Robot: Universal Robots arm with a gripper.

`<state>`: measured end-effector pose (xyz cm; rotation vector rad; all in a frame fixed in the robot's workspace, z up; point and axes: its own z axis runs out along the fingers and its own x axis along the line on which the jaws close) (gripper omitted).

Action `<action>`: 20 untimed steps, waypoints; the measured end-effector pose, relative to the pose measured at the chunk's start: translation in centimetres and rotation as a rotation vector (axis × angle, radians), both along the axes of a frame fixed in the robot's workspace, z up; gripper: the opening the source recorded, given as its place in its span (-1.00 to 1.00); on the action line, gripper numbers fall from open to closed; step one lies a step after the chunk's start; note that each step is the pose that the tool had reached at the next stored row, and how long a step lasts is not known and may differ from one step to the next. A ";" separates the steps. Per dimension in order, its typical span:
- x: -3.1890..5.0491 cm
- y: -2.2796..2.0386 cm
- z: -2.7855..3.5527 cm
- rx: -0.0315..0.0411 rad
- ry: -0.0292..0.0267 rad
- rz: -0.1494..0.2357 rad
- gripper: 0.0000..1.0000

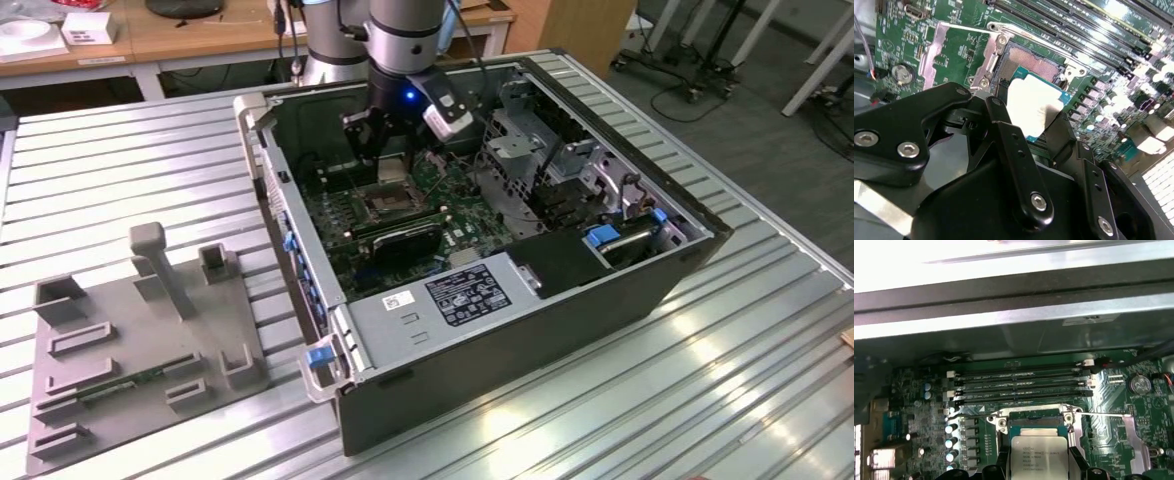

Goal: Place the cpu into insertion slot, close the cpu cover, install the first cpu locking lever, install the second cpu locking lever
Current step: 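Place the cpu into insertion slot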

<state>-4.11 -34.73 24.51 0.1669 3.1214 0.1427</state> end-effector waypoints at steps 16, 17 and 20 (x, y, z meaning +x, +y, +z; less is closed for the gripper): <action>0.00 0.00 -0.13 0.0001 0.0001 -0.154 0.08; 0.00 0.00 -0.13 0.0000 0.0001 -0.155 0.08; 0.00 0.00 -0.13 0.0000 0.0000 -0.156 0.08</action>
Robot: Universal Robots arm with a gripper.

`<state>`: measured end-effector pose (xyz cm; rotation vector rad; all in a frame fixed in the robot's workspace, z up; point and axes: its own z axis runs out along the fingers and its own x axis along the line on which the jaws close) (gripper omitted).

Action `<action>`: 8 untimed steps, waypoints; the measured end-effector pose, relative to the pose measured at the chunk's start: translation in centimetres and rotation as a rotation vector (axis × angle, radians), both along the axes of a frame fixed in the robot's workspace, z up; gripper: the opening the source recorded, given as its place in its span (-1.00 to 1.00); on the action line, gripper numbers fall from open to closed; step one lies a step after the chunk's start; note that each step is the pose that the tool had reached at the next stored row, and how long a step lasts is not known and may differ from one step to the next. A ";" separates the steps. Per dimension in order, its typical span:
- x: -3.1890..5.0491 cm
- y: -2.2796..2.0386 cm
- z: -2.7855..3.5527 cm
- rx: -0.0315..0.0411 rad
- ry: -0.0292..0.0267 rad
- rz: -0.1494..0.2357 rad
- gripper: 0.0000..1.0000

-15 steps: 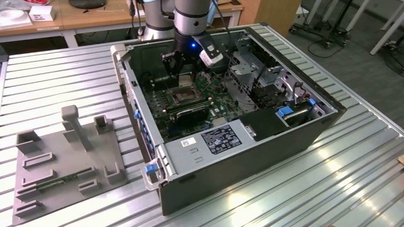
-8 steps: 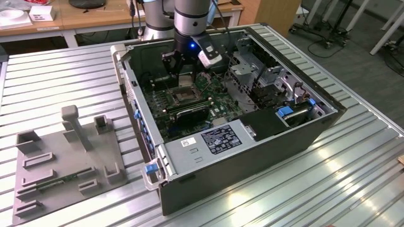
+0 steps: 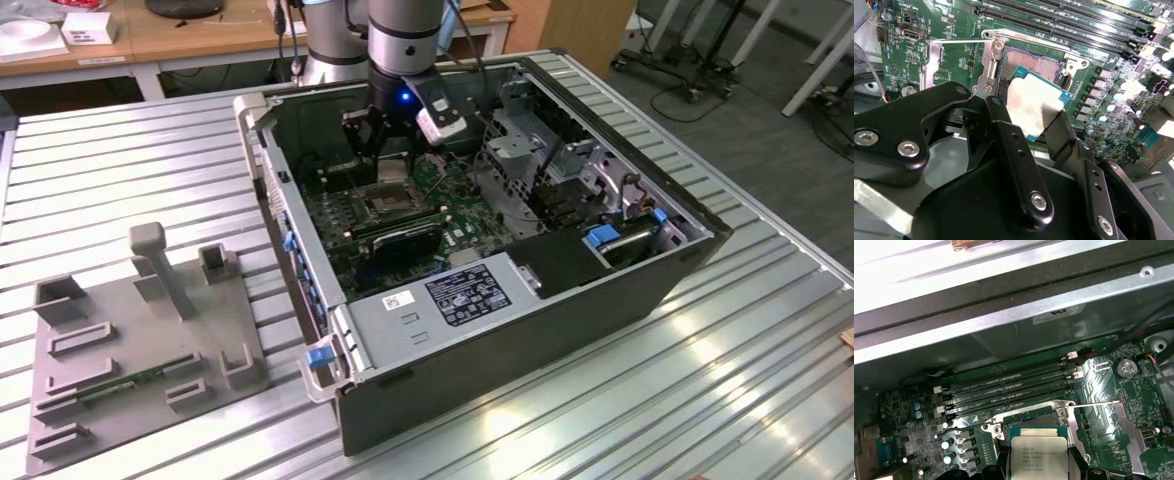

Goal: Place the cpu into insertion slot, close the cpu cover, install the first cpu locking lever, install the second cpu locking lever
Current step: 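Place the cpu into insertion slot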

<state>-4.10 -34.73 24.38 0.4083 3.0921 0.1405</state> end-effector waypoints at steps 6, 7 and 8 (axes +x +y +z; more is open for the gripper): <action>0.00 0.00 -0.03 0.0000 0.0000 -0.089 0.08; 0.00 0.00 -0.03 0.0000 0.0000 -0.107 0.08; 0.00 0.00 -0.04 0.0002 -0.0001 -0.125 0.08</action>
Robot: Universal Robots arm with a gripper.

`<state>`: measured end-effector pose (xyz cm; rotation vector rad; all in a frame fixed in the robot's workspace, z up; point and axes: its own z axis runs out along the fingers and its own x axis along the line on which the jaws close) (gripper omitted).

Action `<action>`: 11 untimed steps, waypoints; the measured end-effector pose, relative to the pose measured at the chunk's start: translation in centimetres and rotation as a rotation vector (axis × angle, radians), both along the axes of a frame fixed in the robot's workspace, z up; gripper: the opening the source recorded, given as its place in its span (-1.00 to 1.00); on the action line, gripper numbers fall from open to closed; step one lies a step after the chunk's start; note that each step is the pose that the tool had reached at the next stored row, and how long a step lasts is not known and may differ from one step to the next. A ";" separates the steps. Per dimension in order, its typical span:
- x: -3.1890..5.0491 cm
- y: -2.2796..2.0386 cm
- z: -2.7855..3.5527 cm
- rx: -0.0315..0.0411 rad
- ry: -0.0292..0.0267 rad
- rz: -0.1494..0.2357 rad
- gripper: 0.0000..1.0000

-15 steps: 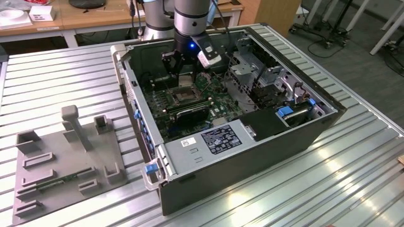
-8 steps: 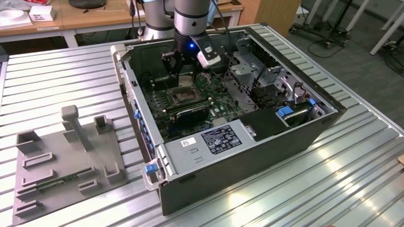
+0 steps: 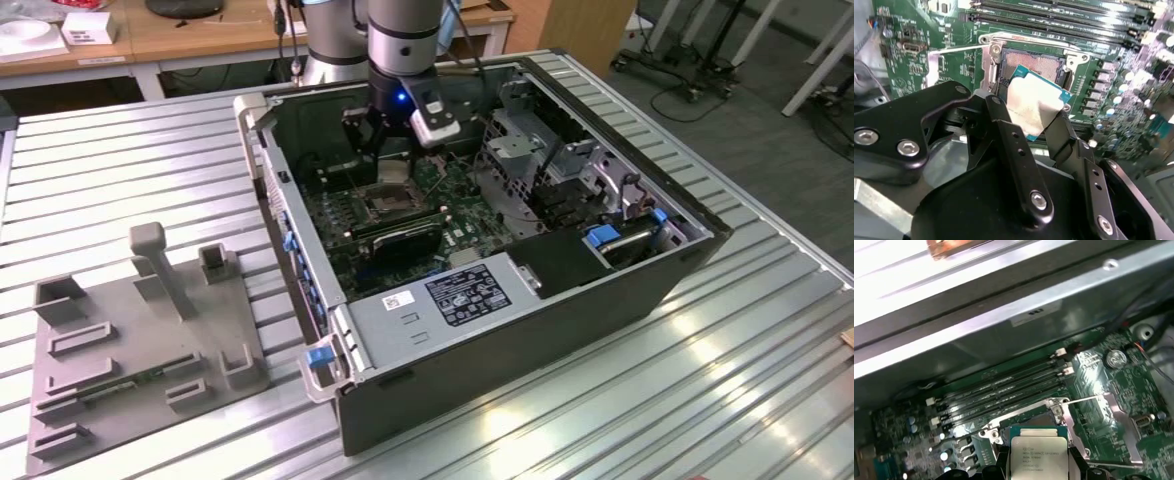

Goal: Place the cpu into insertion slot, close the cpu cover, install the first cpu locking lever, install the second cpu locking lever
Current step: 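Place the cpu into insertion slot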

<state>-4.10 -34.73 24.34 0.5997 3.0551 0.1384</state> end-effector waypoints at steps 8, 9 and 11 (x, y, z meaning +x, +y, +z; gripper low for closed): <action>0.00 0.00 -0.06 -0.0001 0.0001 -0.146 0.08; 0.00 0.00 -0.07 -0.0001 0.0001 -0.165 0.08; 0.00 0.00 -0.08 -0.0001 0.0001 -0.201 0.08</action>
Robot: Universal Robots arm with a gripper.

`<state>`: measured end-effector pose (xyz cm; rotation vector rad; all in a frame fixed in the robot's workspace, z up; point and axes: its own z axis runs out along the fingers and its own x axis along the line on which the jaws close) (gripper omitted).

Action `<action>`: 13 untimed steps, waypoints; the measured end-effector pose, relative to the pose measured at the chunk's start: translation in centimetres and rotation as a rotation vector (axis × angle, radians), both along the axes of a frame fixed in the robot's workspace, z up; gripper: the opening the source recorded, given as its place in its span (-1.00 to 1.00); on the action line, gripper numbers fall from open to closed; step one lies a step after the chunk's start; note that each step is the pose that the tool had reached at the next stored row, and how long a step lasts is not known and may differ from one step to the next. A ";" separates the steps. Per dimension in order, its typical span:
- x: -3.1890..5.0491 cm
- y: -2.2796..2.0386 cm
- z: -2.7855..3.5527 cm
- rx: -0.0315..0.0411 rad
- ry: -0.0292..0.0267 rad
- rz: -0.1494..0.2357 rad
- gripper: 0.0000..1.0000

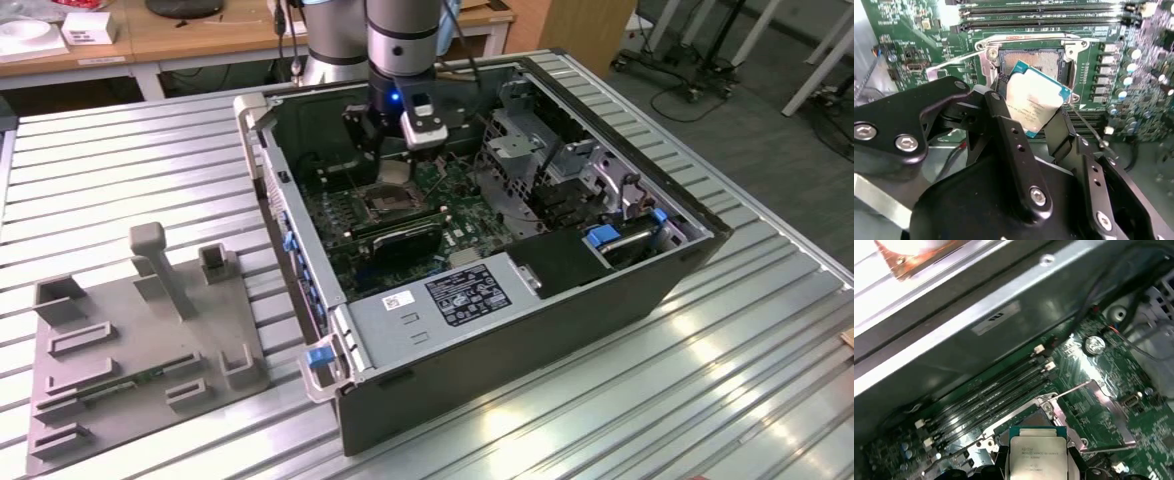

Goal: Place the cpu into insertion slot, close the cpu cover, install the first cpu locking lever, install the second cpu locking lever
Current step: 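Place the cpu into insertion slot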

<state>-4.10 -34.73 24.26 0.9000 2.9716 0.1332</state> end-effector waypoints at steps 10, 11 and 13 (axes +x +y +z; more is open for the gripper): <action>-0.01 0.00 -0.04 0.0000 0.0000 -0.110 0.08; -0.01 0.00 -0.04 0.0000 0.0000 -0.110 0.08; -0.01 0.00 -0.04 0.0000 0.0000 -0.111 0.08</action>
